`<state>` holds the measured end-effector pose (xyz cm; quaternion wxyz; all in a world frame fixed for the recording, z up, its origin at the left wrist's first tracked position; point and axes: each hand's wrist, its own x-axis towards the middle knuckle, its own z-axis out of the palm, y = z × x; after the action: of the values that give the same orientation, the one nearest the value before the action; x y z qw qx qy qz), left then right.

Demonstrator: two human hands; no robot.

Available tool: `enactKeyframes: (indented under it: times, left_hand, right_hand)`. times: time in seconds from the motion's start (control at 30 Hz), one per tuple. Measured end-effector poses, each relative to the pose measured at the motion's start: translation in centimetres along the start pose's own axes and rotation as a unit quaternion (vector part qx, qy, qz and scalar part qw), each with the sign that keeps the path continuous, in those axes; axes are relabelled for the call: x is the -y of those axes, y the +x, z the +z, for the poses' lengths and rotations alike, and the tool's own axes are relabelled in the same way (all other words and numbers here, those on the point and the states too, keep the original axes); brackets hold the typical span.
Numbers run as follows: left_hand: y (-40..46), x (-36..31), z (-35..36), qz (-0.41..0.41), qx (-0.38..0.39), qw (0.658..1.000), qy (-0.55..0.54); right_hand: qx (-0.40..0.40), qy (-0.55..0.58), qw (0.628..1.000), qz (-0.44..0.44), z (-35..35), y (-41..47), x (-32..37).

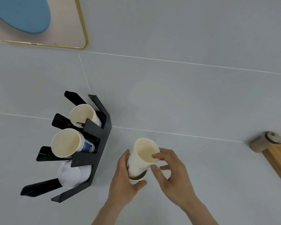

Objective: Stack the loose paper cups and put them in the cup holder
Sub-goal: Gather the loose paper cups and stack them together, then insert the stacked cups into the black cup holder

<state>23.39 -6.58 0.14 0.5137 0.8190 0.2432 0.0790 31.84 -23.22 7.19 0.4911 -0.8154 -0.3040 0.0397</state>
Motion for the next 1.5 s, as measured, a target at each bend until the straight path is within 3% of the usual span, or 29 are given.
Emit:
enactKeyframes:
  times: [0.13, 0.27, 0.6, 1.07, 1.3, 1.5]
  left_hand:
    - [-0.9, -0.6, -1.0, -0.037, 0.013, 0.992, -0.119]
    - [-0.9, -1.1, -2.5, -0.111, -0.031, 0.972, -0.205]
    - [-0.5, -1.0, -4.0, -0.217, -0.053, 0.943, -0.247]
    - [0.1, -3.8, -5.2, -0.213, -0.024, 0.942, -0.259]
    - [3.4, -11.6, -10.1, -0.117, -0.027, 0.944, -0.307]
    - [5.2, -19.6, -18.8, -0.022, -0.046, 0.943, -0.33]
  right_hand:
    - [0.04, 0.071, 0.987, 0.139, 1.3, -0.7, -0.8]
    - [0.033, 0.098, 0.956, 0.275, 2.6, 0.6, -1.1]
    - [0.028, 0.224, 0.9, 0.374, 3.2, 1.5, -1.2]
    - [-0.011, 0.175, 0.913, 0.369, 2.4, 2.0, 1.6]
    - [-0.044, 0.167, 0.944, 0.282, -1.9, 7.4, 8.4]
    - [-0.069, 0.178, 0.962, 0.193, -3.7, 12.8, 17.9]
